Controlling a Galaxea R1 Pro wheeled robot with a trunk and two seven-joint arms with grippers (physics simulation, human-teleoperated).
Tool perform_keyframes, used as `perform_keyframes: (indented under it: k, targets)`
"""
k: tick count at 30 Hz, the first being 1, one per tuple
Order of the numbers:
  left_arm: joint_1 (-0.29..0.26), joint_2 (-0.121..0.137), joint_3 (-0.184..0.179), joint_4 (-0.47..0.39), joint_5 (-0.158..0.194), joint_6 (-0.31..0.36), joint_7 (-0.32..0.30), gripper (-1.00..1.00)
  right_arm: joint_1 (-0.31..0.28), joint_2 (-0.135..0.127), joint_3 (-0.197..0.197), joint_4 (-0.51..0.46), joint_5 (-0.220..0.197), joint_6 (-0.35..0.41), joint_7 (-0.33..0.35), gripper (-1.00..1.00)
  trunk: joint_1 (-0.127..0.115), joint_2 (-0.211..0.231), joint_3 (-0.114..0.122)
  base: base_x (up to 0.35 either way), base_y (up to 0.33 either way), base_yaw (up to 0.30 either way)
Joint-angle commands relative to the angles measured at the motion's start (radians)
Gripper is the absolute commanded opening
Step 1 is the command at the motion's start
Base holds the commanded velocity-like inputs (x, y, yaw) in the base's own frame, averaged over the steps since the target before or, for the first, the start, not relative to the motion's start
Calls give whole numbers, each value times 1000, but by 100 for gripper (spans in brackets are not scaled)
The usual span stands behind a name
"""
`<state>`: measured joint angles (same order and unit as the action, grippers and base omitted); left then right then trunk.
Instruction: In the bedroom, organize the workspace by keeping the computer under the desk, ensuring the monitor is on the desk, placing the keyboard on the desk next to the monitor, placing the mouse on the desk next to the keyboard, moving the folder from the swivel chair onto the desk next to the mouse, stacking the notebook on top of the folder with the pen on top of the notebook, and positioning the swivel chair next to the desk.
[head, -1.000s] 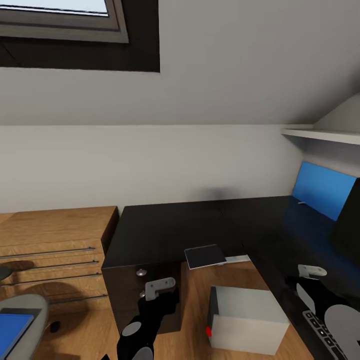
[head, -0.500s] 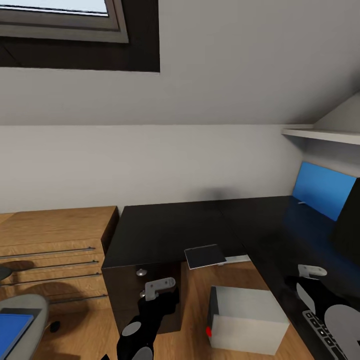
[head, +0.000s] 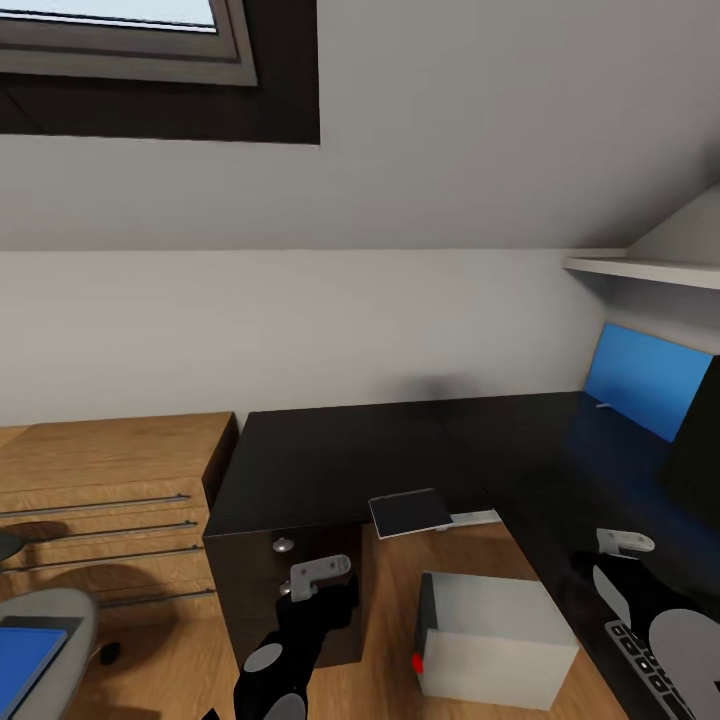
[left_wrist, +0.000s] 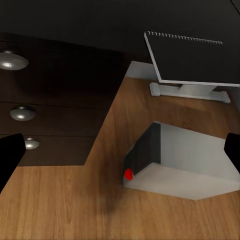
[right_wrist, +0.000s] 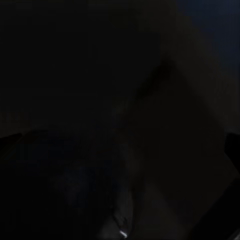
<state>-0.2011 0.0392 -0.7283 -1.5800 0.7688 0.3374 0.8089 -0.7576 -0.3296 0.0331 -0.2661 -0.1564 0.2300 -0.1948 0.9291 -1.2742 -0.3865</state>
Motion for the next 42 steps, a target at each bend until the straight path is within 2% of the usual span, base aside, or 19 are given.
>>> perform_keyframes:
  k: [1,18,27,38,42]
  targets:
    - [-1,1,-2,-1,4,3,7,100,0,0,3,-3,-9,5,-5,100,0,-1,-1,0,0,0]
    - [-1,-1,-4,0,6,3,7,100,0,4,2,-7,-15,-3,-2,100,0,-1,-1,0,0,0]
    - [-1,-1,-43,0,6,3,7,100,0,6,2,-7,-15,-3,1,100,0,-1,-1,0,0,0]
    - [-1,1,-46,0,4,3,7,100,0,7,2,-8,-16,-8,4,100,0,-1,-1,0,0,0]
    - [-1,1,-46,0,5,3,7,100,0,18,2,-8,-18,-9,17,100,0,-1,-1,0,0,0]
